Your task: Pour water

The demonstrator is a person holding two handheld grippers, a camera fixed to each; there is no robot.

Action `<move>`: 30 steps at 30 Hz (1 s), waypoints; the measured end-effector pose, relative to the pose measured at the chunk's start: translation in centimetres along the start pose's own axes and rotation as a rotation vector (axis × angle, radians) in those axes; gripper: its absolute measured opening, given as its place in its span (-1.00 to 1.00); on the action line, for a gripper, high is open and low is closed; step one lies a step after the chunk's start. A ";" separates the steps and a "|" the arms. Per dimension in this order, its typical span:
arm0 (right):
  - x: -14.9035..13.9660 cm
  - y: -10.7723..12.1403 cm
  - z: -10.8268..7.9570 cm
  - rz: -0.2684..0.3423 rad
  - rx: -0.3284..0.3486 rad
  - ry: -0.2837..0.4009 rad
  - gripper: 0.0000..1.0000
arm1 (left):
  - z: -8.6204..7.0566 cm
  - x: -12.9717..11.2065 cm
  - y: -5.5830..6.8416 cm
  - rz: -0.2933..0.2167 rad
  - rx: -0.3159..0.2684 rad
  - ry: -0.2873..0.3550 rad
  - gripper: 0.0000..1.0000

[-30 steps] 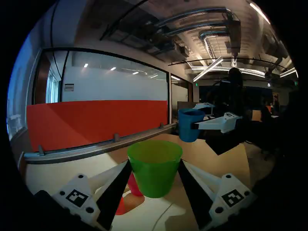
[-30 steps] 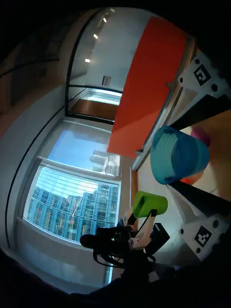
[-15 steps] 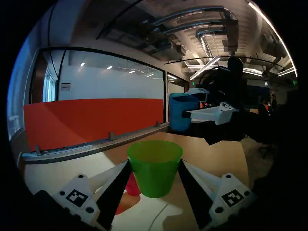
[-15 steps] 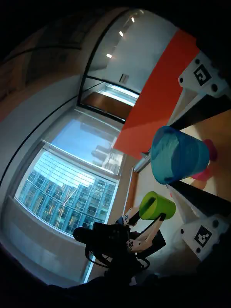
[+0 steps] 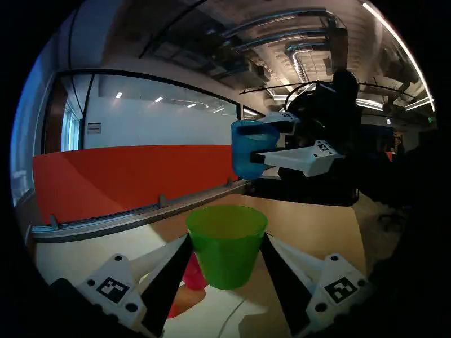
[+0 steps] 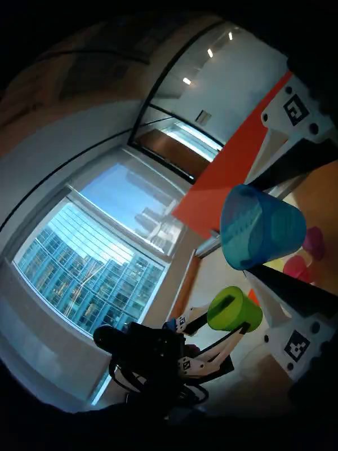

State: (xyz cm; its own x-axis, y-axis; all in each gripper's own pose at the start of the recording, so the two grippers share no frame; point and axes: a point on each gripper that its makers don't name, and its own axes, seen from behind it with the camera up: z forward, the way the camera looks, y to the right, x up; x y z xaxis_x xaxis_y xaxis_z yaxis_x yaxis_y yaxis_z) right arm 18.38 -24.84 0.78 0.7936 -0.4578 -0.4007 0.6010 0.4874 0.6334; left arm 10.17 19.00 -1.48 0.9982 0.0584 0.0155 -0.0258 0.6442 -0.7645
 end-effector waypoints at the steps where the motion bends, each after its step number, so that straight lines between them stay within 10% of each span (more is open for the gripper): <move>1: 0.1 0.0 0.2 -0.014 0.002 0.000 0.79 | 0.1 0.0 0.0 -0.001 -0.001 -0.001 0.67; 30: 4.3 0.1 4.1 -0.383 -0.005 -0.008 0.79 | 1.4 -0.3 0.3 -0.003 -0.020 -0.008 0.67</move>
State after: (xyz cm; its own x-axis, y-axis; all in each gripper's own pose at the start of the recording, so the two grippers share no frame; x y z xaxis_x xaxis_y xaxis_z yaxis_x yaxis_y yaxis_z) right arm 21.49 -29.84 1.84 0.5109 -0.6133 -0.6023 0.8542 0.2835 0.4359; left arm 9.77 20.25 -0.84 0.9978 0.0627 0.0230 -0.0216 0.6291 -0.7770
